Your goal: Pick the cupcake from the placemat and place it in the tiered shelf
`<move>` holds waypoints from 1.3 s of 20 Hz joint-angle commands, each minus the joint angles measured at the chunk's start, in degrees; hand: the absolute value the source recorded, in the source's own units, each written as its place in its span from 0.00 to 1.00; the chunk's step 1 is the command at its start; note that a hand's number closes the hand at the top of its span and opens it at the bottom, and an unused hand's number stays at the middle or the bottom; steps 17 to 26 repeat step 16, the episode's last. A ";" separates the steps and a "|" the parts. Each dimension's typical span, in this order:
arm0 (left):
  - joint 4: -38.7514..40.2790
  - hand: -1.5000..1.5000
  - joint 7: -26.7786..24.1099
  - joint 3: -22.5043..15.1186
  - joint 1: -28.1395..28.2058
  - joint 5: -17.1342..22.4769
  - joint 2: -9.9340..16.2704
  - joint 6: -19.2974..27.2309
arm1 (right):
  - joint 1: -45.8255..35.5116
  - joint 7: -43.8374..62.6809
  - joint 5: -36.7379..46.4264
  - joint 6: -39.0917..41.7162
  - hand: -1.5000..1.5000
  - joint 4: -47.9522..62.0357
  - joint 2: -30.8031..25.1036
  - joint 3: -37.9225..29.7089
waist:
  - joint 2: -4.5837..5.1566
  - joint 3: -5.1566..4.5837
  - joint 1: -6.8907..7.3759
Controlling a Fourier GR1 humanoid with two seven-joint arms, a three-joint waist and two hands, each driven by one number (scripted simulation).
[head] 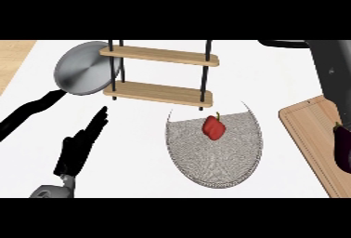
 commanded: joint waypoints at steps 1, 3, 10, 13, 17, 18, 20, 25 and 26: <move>-1.05 0.50 0.86 -1.12 1.98 -1.18 -1.09 1.03 | 2.64 -1.14 -1.71 8.51 0.00 0.74 -8.10 -0.97 | 0.01 -0.10 -0.13; 2.98 0.50 -2.35 0.96 1.10 -0.08 0.22 -1.00 | 5.75 -4.69 -2.13 11.55 0.00 -0.13 -8.47 -0.40 | -0.07 -0.14 -0.70; -0.67 0.50 0.29 -0.22 2.62 -1.01 -0.67 -0.52 | 10.20 -11.83 -2.92 20.59 0.00 2.47 -14.54 -0.04 | 0.31 -0.07 0.52; -2.38 0.50 2.97 -0.10 1.07 -1.31 -1.54 0.44 | 11.40 -11.54 -2.96 23.66 0.00 2.27 -16.49 0.96 | -0.06 -0.09 -0.19; 2.96 0.50 1.31 -0.13 -2.05 -2.52 -2.81 0.67 | 8.53 -8.86 -1.70 22.13 0.00 3.32 -15.39 2.74 | 0.08 -0.13 -0.16; 2.96 0.50 1.31 -0.13 -2.05 -2.52 -2.81 0.67 | 8.53 -8.86 -1.70 22.13 0.00 3.32 -15.39 2.74 | 0.08 -0.13 -0.16; 2.96 0.50 1.31 -0.13 -2.05 -2.52 -2.81 0.67 | 8.53 -8.86 -1.70 22.13 0.00 3.32 -15.39 2.74 | 0.08 -0.13 -0.16; 2.96 0.50 1.31 -0.13 -2.05 -2.52 -2.81 0.67 | 8.53 -8.86 -1.70 22.13 0.00 3.32 -15.39 2.74 | 0.08 -0.13 -0.16; 2.96 0.50 1.31 -0.13 -2.05 -2.52 -2.81 0.67 | 8.53 -8.86 -1.70 22.13 0.00 3.32 -15.39 2.74 | 0.08 -0.13 -0.16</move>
